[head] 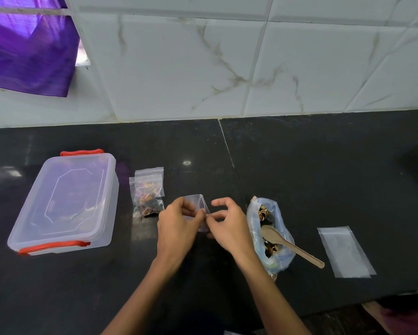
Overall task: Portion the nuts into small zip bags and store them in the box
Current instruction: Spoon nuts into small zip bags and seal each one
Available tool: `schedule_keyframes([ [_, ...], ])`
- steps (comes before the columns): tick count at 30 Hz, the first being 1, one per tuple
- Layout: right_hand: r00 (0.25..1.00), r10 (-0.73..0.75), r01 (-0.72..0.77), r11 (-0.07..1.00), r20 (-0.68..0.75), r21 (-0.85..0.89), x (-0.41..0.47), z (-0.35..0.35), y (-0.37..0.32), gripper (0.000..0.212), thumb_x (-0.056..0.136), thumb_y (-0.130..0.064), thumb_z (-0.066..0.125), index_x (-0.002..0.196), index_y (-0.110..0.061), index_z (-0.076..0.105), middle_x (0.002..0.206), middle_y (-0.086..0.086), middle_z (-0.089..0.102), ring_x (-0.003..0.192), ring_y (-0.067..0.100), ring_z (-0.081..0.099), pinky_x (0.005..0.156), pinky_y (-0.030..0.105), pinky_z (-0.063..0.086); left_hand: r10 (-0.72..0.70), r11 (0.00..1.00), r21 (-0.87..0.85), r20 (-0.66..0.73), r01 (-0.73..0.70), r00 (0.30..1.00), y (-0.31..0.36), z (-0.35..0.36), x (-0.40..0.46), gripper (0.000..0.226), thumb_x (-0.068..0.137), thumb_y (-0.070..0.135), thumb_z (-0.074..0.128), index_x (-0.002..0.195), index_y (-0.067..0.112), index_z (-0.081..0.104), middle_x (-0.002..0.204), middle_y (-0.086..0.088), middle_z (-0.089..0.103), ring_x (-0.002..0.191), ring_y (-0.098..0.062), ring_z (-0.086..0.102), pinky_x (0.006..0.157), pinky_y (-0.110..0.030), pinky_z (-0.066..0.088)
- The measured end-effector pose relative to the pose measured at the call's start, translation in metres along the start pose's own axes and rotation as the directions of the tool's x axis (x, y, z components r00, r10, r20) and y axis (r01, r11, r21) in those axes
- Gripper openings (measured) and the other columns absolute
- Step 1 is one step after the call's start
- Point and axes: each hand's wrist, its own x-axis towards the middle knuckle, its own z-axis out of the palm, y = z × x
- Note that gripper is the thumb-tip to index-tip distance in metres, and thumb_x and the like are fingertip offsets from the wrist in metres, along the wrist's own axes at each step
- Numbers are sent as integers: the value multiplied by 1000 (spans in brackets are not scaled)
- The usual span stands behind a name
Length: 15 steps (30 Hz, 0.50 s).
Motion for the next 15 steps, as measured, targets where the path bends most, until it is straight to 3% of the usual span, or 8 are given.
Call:
schedule_keyframes([
  [5, 989, -109, 100, 991, -104, -86, -4, 4, -2, 19, 86, -16, 67, 94, -26, 53, 71, -12, 64, 63, -8, 60, 61, 6, 47, -86, 979, 195, 153, 55, 985, 4, 5, -2, 37, 96, 30, 51, 69, 9, 66, 58, -1, 62, 53, -12, 58, 52, -27, 44],
  [10, 967, -197, 149, 951, -159, -269, -5, 4, -3, 21, 84, -10, 67, 73, -24, 57, 70, -11, 61, 64, -2, 59, 56, 9, 46, -72, 969, 245, 146, 34, 987, 2, 1, 1, 31, 91, 21, 58, 68, 3, 67, 62, -9, 66, 59, -19, 65, 60, -36, 57],
  [13, 957, -246, 159, 891, -156, -426, -5, 2, -7, 13, 86, -11, 65, 80, -23, 64, 73, -14, 57, 62, -3, 53, 52, 7, 42, -60, 955, 295, 124, 21, 991, 5, -3, 2, 28, 87, 22, 63, 65, 4, 66, 60, -8, 65, 59, -19, 65, 63, -40, 58],
  [15, 956, -259, 170, 869, -135, -465, -5, 3, -11, 11, 89, -12, 61, 92, -22, 66, 85, -12, 61, 70, -1, 56, 54, 7, 40, -25, 955, 296, 127, -14, 992, 8, -5, 2, 30, 87, 24, 63, 62, 6, 65, 58, -7, 64, 57, -18, 64, 62, -38, 57],
])
